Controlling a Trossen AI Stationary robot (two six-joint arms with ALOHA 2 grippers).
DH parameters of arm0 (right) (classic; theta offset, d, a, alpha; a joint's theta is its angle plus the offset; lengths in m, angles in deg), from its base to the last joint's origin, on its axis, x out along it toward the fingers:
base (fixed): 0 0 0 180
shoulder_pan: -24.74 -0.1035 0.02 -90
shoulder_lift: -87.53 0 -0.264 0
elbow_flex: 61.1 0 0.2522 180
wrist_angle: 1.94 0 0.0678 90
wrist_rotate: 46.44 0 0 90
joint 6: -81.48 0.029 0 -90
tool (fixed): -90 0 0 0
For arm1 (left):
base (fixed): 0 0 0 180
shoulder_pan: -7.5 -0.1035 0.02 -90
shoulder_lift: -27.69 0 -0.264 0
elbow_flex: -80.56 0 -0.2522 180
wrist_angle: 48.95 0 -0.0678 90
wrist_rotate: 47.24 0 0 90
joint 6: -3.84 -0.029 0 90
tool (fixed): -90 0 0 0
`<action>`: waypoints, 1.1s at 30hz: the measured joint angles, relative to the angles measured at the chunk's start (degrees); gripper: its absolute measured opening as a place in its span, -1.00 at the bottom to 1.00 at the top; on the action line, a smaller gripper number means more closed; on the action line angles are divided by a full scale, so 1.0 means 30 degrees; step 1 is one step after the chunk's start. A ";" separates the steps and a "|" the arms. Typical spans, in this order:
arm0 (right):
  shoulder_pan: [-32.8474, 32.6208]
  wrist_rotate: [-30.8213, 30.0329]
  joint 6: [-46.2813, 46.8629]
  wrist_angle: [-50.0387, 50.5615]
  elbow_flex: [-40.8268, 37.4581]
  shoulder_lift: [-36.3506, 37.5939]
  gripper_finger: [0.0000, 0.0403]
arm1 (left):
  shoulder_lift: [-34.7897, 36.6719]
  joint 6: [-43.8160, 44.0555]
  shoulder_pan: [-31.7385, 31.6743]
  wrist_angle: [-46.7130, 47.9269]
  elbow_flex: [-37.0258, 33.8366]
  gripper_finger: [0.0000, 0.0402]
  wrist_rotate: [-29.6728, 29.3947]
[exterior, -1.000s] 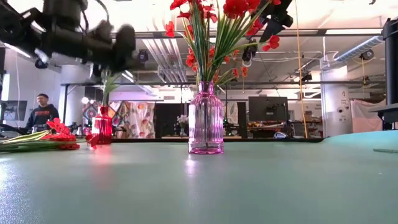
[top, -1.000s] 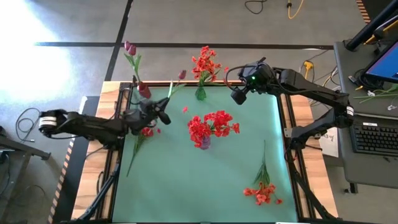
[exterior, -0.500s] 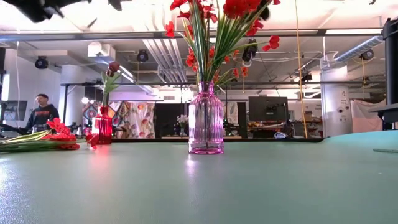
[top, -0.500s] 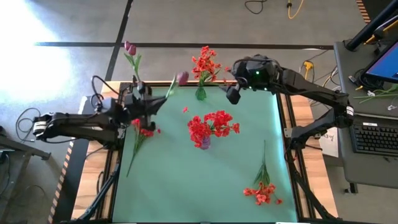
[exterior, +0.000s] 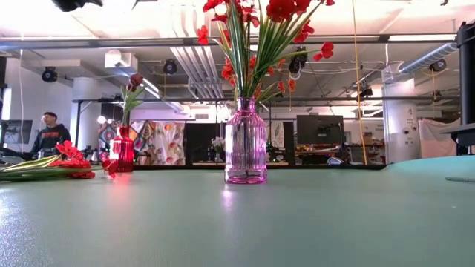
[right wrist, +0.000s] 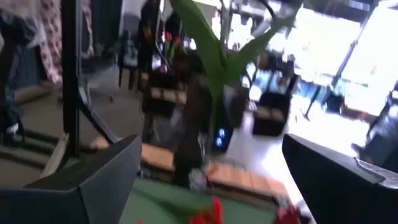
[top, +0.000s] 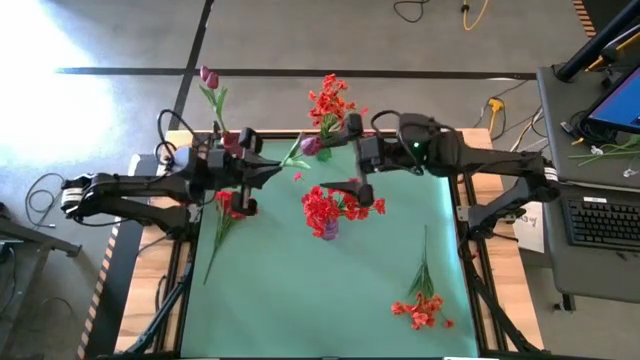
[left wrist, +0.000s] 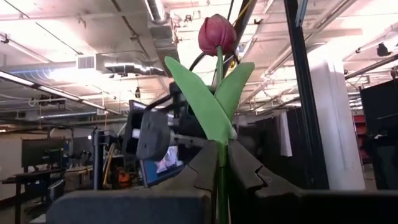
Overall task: Sort flowers into vase by color
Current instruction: Put the pink flower into the red vase
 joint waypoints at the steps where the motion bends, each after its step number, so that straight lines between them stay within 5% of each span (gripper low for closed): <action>1: -0.0133 0.0000 0.0221 -0.0667 0.0000 -0.0227 0.90 | -0.0269 0.0007 0.0007 -0.0051 0.0145 -1.00 0.0000; 20: -0.0058 -0.0080 0.2798 -0.6145 0.0005 -0.2461 0.81 | -0.2301 0.0066 0.0000 -0.2120 0.0283 -1.00 0.0000; 33: 0.0131 -0.0073 0.2600 -0.6203 0.0007 -0.2553 -0.03 | -0.3624 0.0071 0.0007 -0.2908 0.0574 -1.00 -0.0022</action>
